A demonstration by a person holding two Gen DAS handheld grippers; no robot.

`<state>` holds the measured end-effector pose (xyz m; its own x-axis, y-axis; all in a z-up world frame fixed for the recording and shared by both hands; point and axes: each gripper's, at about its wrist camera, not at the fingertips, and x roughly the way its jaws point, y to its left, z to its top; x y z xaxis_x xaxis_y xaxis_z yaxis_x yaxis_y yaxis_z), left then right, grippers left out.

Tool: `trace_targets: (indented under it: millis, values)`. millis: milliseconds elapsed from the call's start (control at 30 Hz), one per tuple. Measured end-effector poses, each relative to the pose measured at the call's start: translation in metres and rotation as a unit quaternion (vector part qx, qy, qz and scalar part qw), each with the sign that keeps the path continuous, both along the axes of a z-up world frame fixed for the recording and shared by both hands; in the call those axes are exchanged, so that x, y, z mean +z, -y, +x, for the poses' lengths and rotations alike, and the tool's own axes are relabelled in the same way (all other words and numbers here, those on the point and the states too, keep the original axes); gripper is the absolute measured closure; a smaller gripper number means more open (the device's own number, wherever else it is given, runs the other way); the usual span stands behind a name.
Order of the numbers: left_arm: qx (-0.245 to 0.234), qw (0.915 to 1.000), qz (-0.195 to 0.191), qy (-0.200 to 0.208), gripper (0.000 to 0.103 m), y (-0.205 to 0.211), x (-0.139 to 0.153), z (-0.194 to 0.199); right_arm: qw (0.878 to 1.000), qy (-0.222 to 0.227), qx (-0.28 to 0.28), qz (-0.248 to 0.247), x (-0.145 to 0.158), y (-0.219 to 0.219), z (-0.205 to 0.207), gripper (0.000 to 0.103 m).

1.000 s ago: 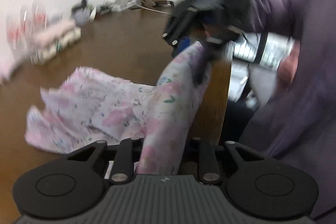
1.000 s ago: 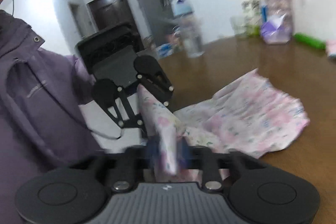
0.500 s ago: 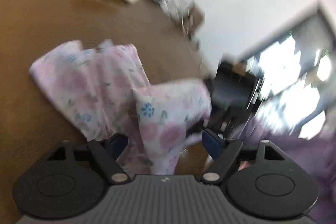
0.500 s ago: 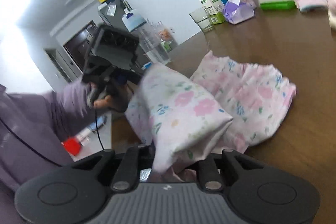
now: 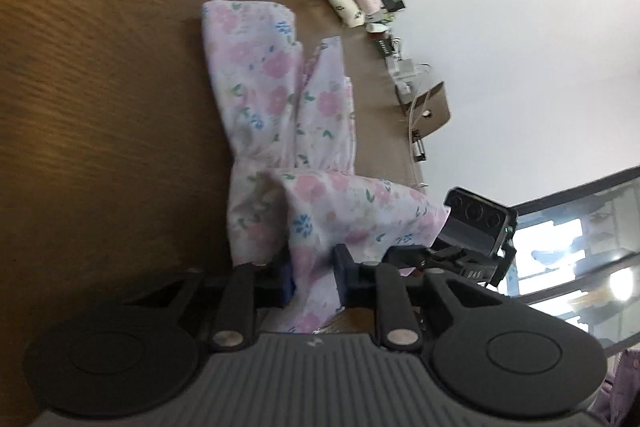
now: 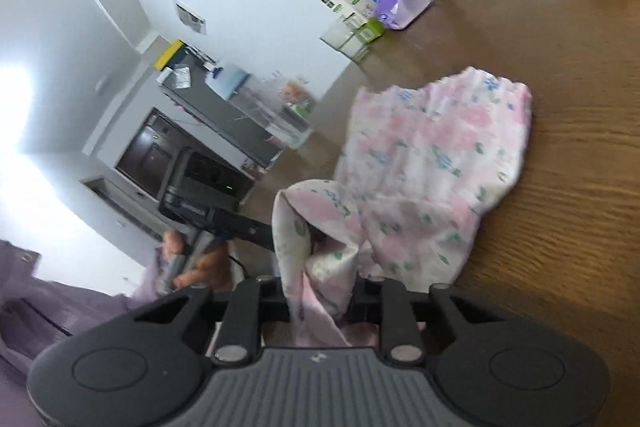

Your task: Fold clothes

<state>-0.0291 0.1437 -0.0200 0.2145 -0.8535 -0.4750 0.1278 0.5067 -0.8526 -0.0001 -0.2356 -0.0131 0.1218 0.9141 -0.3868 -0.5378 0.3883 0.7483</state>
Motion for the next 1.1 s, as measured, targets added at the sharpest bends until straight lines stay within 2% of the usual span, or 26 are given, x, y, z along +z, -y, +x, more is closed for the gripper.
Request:
trace_targets:
  millis: [67,133,167,200,233,300,367,400,433,467,533,600,633,667,700,733,767,833,900,967,1000,1033,1067,1100]
  values:
    - [0.007,0.9999,0.009,0.002,0.08,-0.002,0.001,0.002,1.0,-0.001,0.001,-0.005,0.002,-0.004,-0.001,0.084]
    - [0.019,0.9991,0.011,0.035,0.071,-0.002,0.012,0.001,1.0,0.003,-0.002,-0.013,0.006,-0.011,-0.001,0.084]
    - [0.03,0.9976,0.021,0.059,0.053,0.004,0.019,0.001,1.0,0.004,-0.005,-0.019,0.008,-0.015,0.0,0.084]
    - [0.041,0.9952,0.032,0.083,0.04,0.01,0.026,0.0,1.0,-0.008,-0.003,-0.012,0.004,-0.019,0.002,0.084]
    - [0.051,0.9921,0.043,0.107,0.039,0.016,0.032,0.0,1.0,-0.019,-0.001,-0.006,0.001,-0.022,0.005,0.084]
    - [0.069,0.9843,0.073,0.145,0.041,0.028,0.041,-0.002,0.999,-0.03,-0.005,-0.023,-0.005,-0.029,0.008,0.083]
    - [0.077,0.9762,0.13,0.156,0.054,0.044,0.039,-0.008,0.999,-0.012,-0.017,-0.041,0.002,-0.026,0.002,0.071]
    - [0.087,0.9737,0.144,0.154,0.056,0.047,0.037,-0.011,0.997,0.018,-0.037,-0.058,0.011,-0.02,-0.004,0.065]
    - [0.104,0.9736,0.143,0.145,0.057,0.044,0.034,-0.013,0.994,0.049,-0.057,-0.075,0.019,-0.014,-0.01,0.051]
    - [0.121,0.9731,0.141,0.136,0.059,0.042,0.031,-0.016,0.99,0.079,-0.077,-0.093,0.027,-0.008,-0.017,0.047]
    - [0.153,0.9709,0.135,0.125,0.06,0.04,0.026,-0.024,0.967,0.163,-0.152,-0.124,0.049,0.004,-0.037,0.049]
    - [0.177,0.9669,0.136,0.124,0.061,0.046,0.025,-0.031,0.947,0.24,-0.188,-0.105,0.069,0.003,-0.064,0.066]
    - [0.186,0.9646,0.137,0.127,0.061,0.051,0.026,-0.033,0.942,0.268,-0.183,-0.087,0.075,-0.004,-0.076,0.075]
    - [0.194,0.963,0.135,0.129,0.061,0.052,0.028,-0.034,0.943,0.273,-0.174,-0.084,0.075,-0.016,-0.08,0.081]
    - [0.199,0.9621,0.132,0.131,0.061,0.05,0.03,-0.035,0.943,0.277,-0.165,-0.083,0.075,-0.028,-0.084,0.082]
    - [0.204,0.9612,0.129,0.133,0.061,0.048,0.031,-0.036,0.946,0.265,-0.162,-0.097,0.069,-0.041,-0.082,0.087]
    - [0.212,0.9586,0.13,0.138,0.061,0.045,0.034,-0.038,0.945,0.245,-0.171,-0.135,0.057,-0.054,-0.075,0.094]
    - [0.234,0.9495,0.141,0.155,0.062,0.041,0.042,-0.043,0.941,0.203,-0.186,-0.198,0.032,-0.073,-0.063,0.095]
    - [0.239,0.9389,0.15,0.197,0.062,0.038,0.057,-0.057,0.943,0.192,-0.191,-0.191,0.022,-0.077,-0.058,0.095]
    - [0.214,0.9269,0.163,0.261,0.057,0.052,0.076,-0.071,0.951,0.182,-0.173,-0.183,0.023,-0.08,-0.054,0.094]
    - [0.196,0.9185,0.181,0.292,0.05,0.065,0.083,-0.074,0.954,0.177,-0.165,-0.178,0.023,-0.081,-0.052,0.094]
    - [0.175,0.9076,0.207,0.32,0.048,0.08,0.087,-0.075,0.953,0.182,-0.158,-0.183,0.024,-0.081,-0.05,0.094]
    - [0.154,0.8978,0.236,0.338,0.049,0.094,0.087,-0.073,0.952,0.188,-0.152,-0.188,0.024,-0.082,-0.049,0.094]
    - [0.135,0.8941,0.264,0.336,0.055,0.103,0.082,-0.065,0.948,0.198,-0.152,-0.2,0.027,-0.081,-0.049,0.091]
